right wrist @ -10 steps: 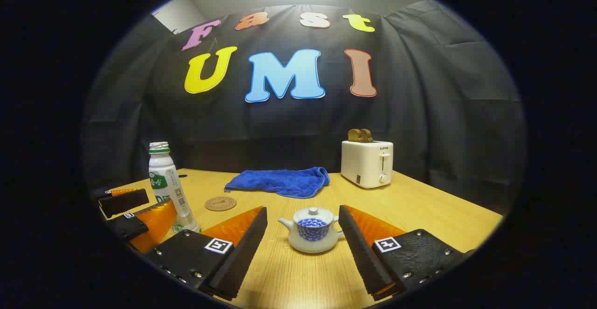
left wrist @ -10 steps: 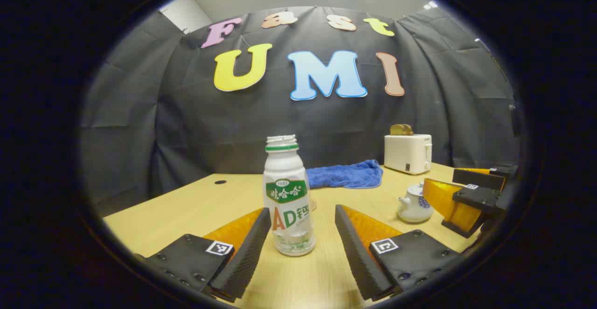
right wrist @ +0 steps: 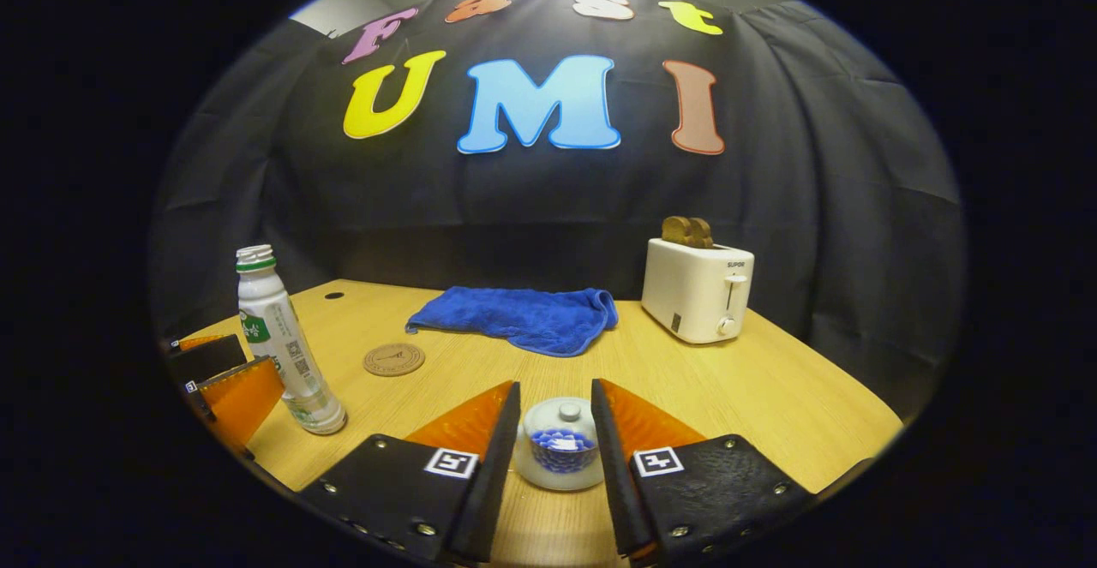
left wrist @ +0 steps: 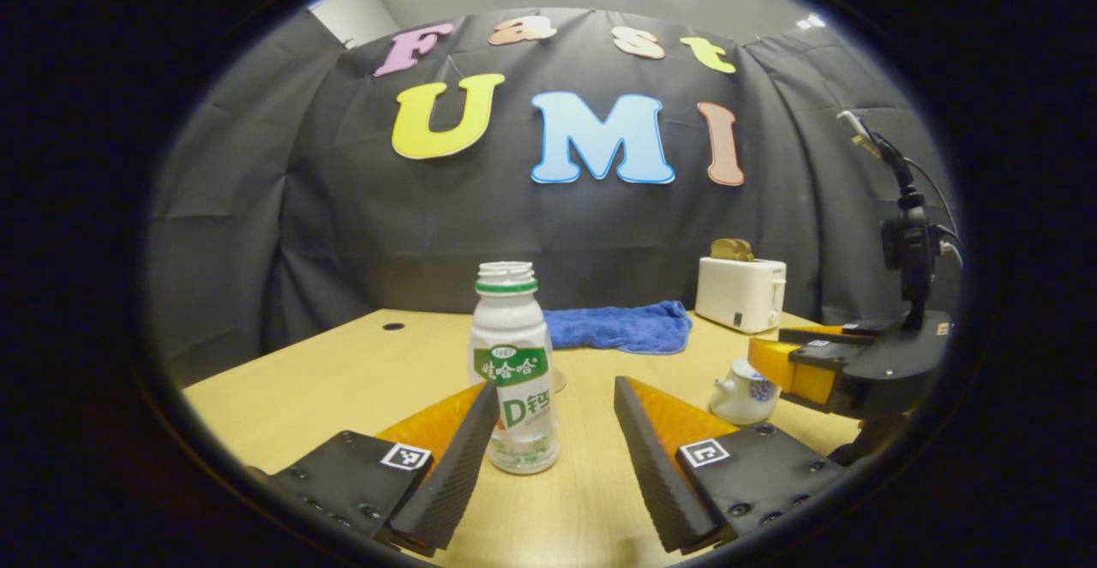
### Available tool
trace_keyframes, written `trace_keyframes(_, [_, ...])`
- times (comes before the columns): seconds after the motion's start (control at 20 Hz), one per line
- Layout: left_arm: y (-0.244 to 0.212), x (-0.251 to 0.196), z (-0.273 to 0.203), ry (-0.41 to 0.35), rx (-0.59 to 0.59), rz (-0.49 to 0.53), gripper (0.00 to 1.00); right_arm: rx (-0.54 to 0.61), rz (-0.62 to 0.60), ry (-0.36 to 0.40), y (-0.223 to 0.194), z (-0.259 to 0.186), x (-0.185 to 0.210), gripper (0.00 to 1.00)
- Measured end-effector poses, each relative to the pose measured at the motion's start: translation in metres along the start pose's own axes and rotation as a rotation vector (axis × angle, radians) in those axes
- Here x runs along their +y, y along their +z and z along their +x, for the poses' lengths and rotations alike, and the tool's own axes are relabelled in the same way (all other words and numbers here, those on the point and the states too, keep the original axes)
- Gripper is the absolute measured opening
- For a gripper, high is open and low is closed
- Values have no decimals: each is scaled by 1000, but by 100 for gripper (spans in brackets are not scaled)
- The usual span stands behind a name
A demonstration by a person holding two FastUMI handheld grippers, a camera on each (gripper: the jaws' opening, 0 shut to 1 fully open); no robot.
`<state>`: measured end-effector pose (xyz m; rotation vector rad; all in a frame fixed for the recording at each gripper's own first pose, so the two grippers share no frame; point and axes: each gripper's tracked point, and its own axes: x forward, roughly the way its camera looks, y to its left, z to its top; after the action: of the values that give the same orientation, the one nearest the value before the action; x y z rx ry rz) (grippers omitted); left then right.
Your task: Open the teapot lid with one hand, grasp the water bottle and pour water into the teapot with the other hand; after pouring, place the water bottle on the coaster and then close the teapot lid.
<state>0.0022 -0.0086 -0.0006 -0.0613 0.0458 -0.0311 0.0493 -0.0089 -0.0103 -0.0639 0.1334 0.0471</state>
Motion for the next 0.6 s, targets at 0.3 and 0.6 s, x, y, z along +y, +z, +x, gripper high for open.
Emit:
trace_keyframes(0.3, [-5,-5,6,-19,8,-6,95,23,-12,25,-8,12,6,47])
trace_keyframes(0.6, [-7,-4,8,-21,9,-20,95,16,-23,22,-6,17,5,47])
